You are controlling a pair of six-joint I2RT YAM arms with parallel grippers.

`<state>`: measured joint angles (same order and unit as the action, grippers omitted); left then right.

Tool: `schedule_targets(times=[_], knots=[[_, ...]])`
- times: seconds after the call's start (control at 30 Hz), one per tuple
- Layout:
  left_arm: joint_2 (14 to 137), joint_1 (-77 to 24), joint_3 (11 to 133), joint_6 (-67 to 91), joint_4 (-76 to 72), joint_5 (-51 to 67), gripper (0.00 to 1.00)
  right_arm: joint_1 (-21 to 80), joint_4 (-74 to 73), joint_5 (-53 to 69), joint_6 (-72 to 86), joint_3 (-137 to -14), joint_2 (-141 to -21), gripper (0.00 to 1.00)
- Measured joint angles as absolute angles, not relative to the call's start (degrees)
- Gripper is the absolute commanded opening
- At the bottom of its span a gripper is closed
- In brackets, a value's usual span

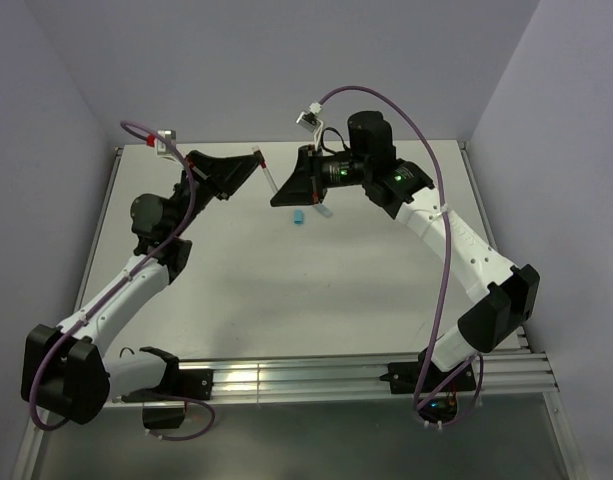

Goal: Insert the pens into the pen caps

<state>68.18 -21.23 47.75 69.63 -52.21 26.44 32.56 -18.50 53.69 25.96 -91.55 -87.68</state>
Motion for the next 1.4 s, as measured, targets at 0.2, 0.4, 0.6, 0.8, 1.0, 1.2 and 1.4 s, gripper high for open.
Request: schedule_targets(times=[0.2, 0.4, 0.6, 0.8, 1.0, 1.2, 1.4], knots=[[67.6, -22.8, 46.3, 69.3, -52.9, 24.0, 0.0, 32.4, -20.8, 54.9, 25.1, -92.6, -88.1, 0.0], [67.0, -24.5, 45.2, 68.1, -53.6, 21.1, 0.0, 32.2, -23.9, 55.6, 23.9, -94.3, -88.7, 0.0], [66.8, -25.5, 44.7, 67.8, -54.2, 19.5, 0.0, 32.2, -26.6, 55.6, 22.7, -96.2, -89.1, 0.0], [66.1, -26.9, 43.3, 67.1, -54.8, 17.0, 0.0, 32.1, -29.3, 55.8, 22.0, -97.3, -89.5, 0.0], [65.9, -27.7, 42.9, 66.9, -55.0, 15.3, 0.01, 31.9, -31.3, 55.9, 21.6, -98.6, -90.1, 0.0], [65.6, -28.8, 42.6, 66.1, -55.0, 13.2, 0.0, 31.9, -32.7, 56.4, 21.4, -100.2, -91.0, 0.0], [65.5, -29.6, 42.2, 65.3, -55.0, 11.7, 0.0, 31.9, -33.5, 56.6, 21.3, -100.3, -91.2, 0.0]])
